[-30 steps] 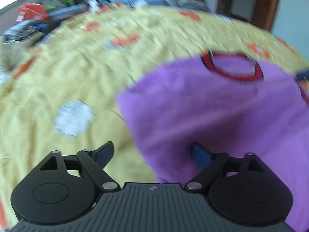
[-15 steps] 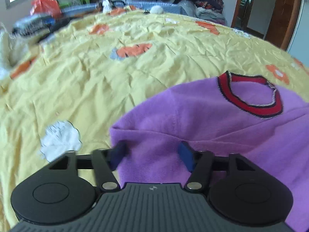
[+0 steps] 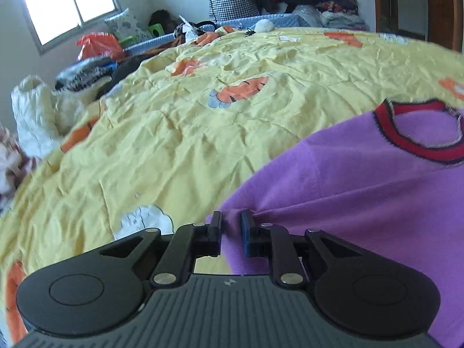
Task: Fold small clothes
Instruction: 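Fold the held side edge over toward the collar with the left tool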
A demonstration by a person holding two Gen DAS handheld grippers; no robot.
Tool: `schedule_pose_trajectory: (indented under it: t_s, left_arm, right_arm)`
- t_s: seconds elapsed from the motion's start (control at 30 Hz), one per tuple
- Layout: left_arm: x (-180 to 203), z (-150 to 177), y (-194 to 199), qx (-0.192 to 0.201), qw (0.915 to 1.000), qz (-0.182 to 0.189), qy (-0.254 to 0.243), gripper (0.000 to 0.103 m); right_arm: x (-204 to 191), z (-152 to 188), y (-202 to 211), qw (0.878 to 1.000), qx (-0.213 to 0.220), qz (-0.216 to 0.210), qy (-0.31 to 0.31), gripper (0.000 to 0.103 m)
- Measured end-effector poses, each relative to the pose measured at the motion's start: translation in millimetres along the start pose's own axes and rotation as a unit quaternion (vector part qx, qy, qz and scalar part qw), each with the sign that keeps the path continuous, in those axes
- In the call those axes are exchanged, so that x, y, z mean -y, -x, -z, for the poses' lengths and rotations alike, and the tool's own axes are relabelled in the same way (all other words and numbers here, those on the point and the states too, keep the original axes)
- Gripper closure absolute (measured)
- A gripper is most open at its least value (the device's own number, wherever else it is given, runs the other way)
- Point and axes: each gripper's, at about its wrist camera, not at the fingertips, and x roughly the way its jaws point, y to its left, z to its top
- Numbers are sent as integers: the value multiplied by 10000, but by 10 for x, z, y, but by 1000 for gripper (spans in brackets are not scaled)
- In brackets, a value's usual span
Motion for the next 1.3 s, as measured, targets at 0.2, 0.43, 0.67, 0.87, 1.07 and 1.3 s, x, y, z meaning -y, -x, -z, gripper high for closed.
schedule_pose_trajectory:
  t_s: [0.2, 0.43, 0.67, 0.87, 1.07, 1.3]
  left_arm:
    - [-190, 3, 437, 217, 9988, 392, 210, 68]
    - [311, 272, 742, 444, 9900, 1308, -302, 49]
    - [-120, 605, 289, 164, 9908, 1279, 415, 4]
    - [-689, 832, 687, 173, 9832, 1271, 1295, 28]
    - [-701, 1400, 1171, 3, 9621, 2184, 1635, 29]
    - [-368, 1622, 1278, 109, 9893, 1249, 750, 26]
  right_arm:
    - [-487, -41, 406, 9871, 724, 1113, 893, 36]
    - [-1061, 90, -112, 9751, 573, 667, 2038, 39]
    - [-571, 275, -170, 9828, 532, 1073, 1405, 24]
    - [-620, 386, 305, 9851, 563, 1312, 963, 12]
    - [-1135, 1037, 717, 9881, 882, 450, 1174, 15]
    - [-982, 1451, 790, 9894, 435, 712, 1191, 40]
